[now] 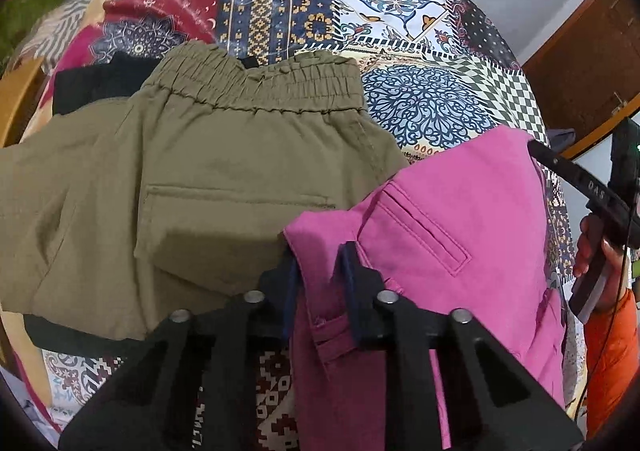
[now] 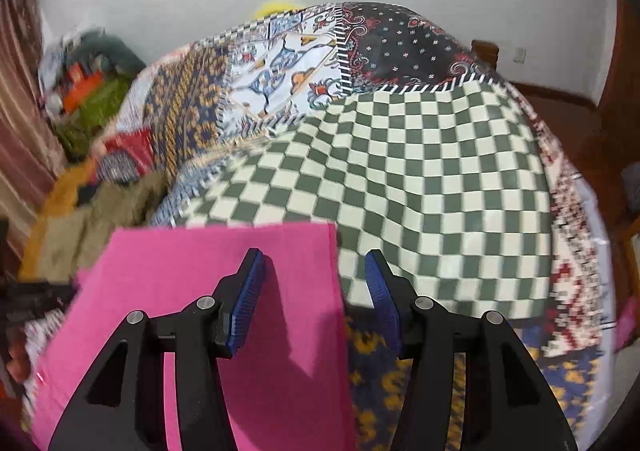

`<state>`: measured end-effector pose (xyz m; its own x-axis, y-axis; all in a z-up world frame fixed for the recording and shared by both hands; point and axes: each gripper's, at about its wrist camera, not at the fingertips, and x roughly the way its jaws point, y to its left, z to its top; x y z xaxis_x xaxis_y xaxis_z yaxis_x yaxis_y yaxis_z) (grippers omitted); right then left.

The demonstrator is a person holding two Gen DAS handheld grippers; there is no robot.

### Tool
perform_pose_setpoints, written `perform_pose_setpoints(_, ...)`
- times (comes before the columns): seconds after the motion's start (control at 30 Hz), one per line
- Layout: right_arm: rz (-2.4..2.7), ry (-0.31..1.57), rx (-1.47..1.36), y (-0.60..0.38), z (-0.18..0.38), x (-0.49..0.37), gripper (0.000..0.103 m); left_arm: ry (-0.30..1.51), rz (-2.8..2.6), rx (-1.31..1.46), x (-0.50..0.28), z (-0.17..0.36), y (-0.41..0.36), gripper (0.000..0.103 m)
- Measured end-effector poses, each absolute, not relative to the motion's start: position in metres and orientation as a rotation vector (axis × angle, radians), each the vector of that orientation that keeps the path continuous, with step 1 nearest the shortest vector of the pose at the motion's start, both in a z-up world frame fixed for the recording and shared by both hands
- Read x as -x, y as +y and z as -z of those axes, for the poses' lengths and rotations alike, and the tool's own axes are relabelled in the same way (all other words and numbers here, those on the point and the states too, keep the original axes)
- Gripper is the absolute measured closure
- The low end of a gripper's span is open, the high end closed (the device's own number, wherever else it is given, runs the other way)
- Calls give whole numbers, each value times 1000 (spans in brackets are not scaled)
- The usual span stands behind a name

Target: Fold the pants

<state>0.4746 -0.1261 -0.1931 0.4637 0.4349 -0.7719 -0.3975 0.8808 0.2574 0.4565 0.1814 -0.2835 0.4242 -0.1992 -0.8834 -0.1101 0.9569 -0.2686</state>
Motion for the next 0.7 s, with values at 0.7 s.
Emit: perform_pose_setpoints(0.7,-550,682,17,-139,58,-413,101,827,-53,58,-403,145,150,91)
